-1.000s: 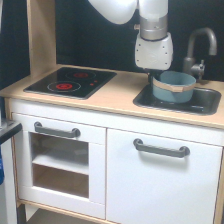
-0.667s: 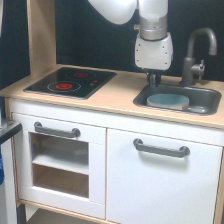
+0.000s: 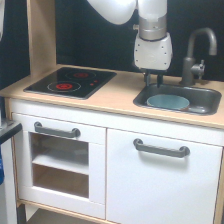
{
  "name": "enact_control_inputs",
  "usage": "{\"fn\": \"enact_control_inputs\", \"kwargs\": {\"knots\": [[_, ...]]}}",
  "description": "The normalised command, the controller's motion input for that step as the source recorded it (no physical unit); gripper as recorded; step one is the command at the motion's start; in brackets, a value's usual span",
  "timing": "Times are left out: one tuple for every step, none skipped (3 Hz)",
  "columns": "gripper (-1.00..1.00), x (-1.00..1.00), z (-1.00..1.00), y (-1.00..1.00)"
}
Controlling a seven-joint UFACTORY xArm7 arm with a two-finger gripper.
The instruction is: Place the pot in the sink
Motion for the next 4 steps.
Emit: {"fn": "enact_control_inputs", "kwargs": {"knots": [[1.00, -0.20, 0.53, -0.09], [1.00, -0.23, 0.51, -0.09], [1.00, -0.26, 0.53, -0.10], [1.00, -0.28, 0.55, -0.09]]}}
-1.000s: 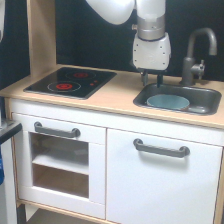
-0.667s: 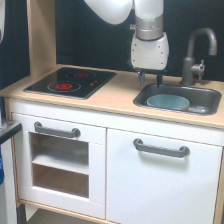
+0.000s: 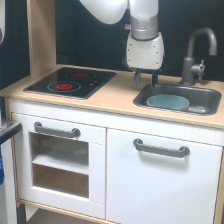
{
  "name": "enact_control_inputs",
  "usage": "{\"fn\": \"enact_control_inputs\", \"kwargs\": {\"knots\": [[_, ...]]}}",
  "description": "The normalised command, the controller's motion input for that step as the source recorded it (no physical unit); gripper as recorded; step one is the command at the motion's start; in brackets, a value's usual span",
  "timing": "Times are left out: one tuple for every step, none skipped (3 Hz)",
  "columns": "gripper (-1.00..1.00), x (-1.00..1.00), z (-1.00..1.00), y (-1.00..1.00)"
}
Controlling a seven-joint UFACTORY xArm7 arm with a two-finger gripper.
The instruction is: Place the pot in the sink
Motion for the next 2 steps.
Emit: {"fn": "enact_control_inputs", "kwargs": {"knots": [[1.00, -0.31, 0.56, -0.07], [1.00, -0.34, 0.54, -0.06]]}}
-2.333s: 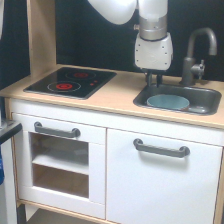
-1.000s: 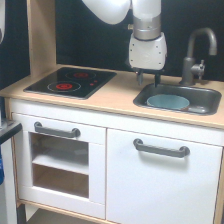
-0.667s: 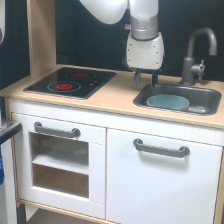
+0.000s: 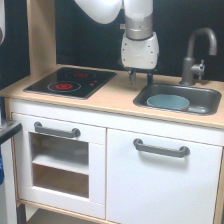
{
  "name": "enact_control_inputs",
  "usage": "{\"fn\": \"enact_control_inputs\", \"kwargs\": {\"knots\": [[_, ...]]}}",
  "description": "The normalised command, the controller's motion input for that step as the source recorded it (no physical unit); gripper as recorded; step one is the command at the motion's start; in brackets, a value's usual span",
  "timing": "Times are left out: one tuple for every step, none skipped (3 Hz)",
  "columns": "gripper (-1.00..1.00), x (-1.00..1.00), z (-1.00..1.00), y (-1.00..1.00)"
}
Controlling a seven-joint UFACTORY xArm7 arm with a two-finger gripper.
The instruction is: Place the pot in the sink
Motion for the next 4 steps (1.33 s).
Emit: {"fn": "enact_control_inputs", "kwargs": {"knots": [[1.00, -0.35, 0.52, -0.05], [1.00, -0.33, 0.43, -0.05], [1.00, -0.33, 0.35, -0.08], [1.00, -0.30, 0.33, -0.09]]}}
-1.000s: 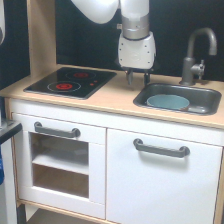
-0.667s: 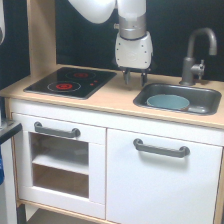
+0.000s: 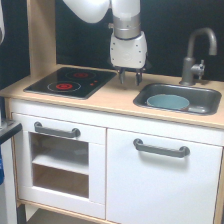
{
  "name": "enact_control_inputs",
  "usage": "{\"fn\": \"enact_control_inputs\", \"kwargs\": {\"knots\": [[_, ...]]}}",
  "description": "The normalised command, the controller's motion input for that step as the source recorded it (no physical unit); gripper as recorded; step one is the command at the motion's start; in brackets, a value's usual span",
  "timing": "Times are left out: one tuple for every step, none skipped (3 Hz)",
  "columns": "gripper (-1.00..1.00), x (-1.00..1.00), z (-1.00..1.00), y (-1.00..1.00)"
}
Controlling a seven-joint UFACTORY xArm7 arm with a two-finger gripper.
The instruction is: Place the pot in the sink
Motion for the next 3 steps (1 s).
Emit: {"fn": "enact_control_inputs", "kwargs": {"knots": [[1.00, -0.31, 0.33, -0.12], [1.00, -0.31, 0.33, -0.14], [0.99, -0.32, 0.36, -0.17]]}}
